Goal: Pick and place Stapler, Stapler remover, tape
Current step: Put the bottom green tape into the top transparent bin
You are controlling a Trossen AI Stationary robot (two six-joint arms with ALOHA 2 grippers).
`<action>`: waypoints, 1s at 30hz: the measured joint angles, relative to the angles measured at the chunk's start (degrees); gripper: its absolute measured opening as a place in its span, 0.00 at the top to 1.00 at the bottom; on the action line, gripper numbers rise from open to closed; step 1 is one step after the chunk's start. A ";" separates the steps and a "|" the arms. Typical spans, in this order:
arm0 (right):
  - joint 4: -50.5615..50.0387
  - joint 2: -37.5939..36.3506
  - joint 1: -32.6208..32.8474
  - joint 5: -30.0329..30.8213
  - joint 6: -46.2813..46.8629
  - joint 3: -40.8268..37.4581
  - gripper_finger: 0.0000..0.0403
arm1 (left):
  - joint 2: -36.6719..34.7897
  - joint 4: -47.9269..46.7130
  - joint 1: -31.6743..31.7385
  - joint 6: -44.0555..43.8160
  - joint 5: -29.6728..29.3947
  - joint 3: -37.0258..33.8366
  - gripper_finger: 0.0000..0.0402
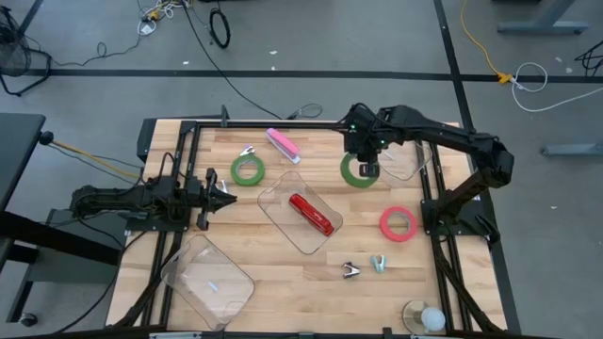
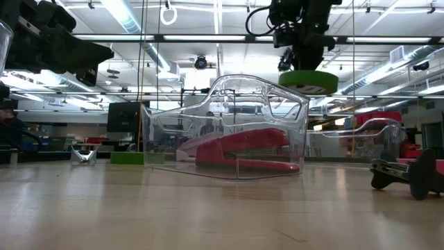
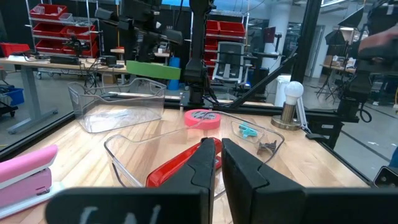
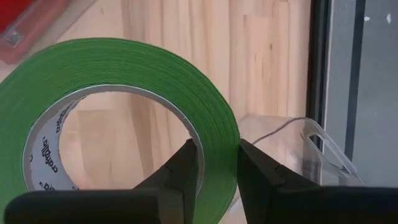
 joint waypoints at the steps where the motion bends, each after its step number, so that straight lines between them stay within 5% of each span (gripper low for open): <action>1: -0.01 0.00 -0.34 0.02 0.00 0.00 0.77 | 0.00 0.00 0.00 0.02 0.00 0.00 0.93; 30: -0.44 0.00 -17.69 0.72 -0.99 -0.02 0.77 | 0.00 -0.01 0.00 0.00 0.00 0.01 0.93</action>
